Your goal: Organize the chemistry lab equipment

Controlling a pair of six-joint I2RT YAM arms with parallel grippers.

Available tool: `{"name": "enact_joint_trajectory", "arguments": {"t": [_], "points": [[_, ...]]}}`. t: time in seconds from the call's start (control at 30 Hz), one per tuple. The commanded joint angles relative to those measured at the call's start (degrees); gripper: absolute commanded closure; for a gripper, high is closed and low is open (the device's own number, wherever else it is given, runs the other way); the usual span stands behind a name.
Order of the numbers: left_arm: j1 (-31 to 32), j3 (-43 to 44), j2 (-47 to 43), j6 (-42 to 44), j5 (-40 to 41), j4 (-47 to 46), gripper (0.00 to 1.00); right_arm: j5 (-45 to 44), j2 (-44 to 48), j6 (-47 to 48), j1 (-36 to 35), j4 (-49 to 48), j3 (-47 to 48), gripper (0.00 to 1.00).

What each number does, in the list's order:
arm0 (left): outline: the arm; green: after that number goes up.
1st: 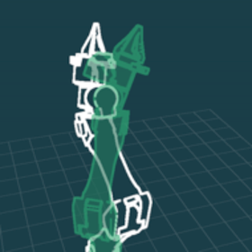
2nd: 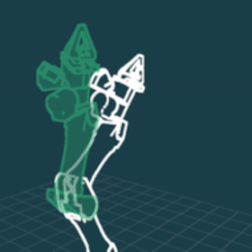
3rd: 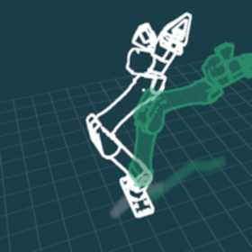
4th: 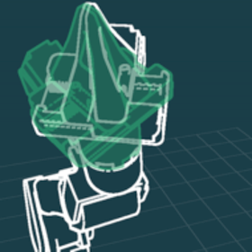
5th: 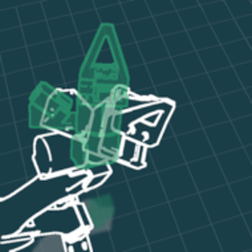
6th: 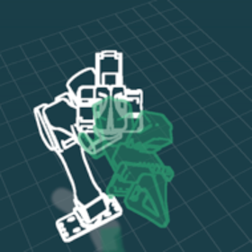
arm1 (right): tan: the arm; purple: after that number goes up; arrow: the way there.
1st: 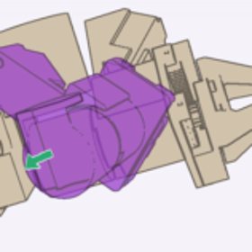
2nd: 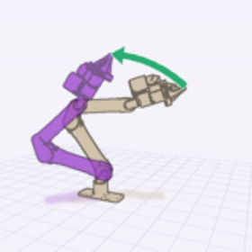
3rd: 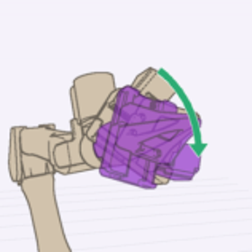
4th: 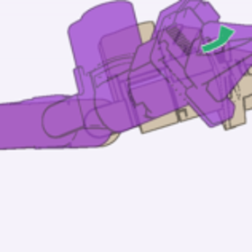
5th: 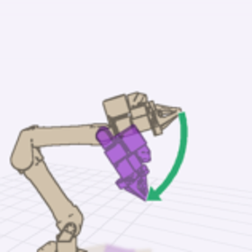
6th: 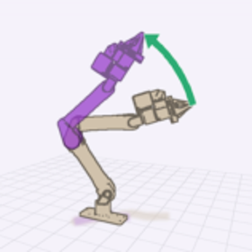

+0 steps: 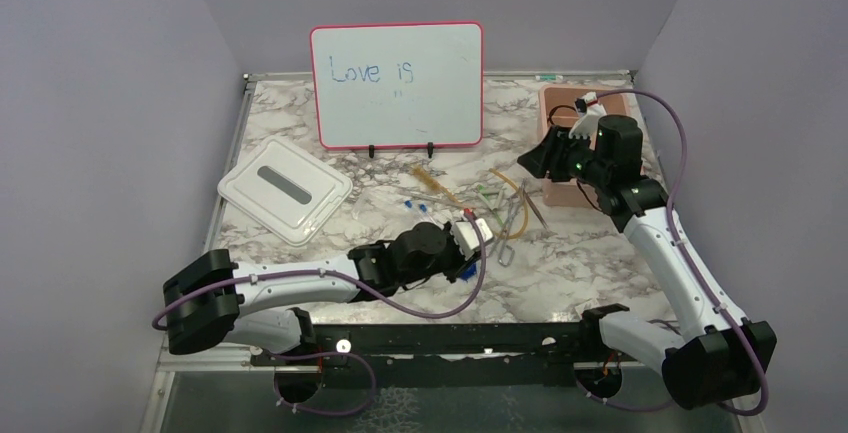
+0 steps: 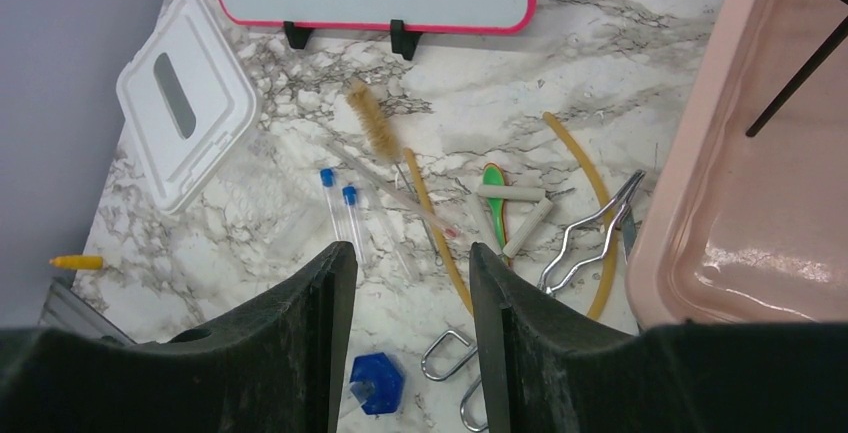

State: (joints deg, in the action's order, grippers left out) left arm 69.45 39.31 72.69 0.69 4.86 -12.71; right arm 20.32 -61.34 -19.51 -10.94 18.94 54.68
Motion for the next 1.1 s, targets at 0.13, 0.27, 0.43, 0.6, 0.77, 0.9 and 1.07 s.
{"name": "enact_joint_trajectory", "arguments": {"t": [0.13,0.27,0.43,0.6,0.77,0.9,1.07], "points": [[-0.86,4.94,-2.15,-4.12,9.12,1.01,0.90,6.36,1.26,2.31,0.04,-2.33,-0.68,0.49],[-6.15,10.59,-2.77,-9.21,5.76,8.54,0.91,8.20,2.40,0.56,0.02,-5.11,-2.06,0.50],[-15.87,12.57,-5.19,-15.70,-4.16,11.05,0.91,16.38,2.77,-0.63,-0.03,-9.88,-2.28,0.49],[-23.38,17.29,-4.87,-21.17,-14.84,15.05,0.91,25.53,2.14,-1.95,-1.21,-17.36,-5.76,0.45],[-30.19,21.88,-2.13,-26.99,-26.66,16.08,0.91,23.17,-0.47,3.11,-10.57,-18.41,-5.86,0.42],[-32.65,22.13,-1.11,-30.64,-32.59,13.20,0.91,21.15,-2.30,4.85,-15.40,-22.50,-6.87,0.41],[-33.86,20.49,-0.71,-34.70,-37.10,10.12,0.91,21.28,-5.45,7.03,-16.85,-23.41,-6.83,0.41]]}}
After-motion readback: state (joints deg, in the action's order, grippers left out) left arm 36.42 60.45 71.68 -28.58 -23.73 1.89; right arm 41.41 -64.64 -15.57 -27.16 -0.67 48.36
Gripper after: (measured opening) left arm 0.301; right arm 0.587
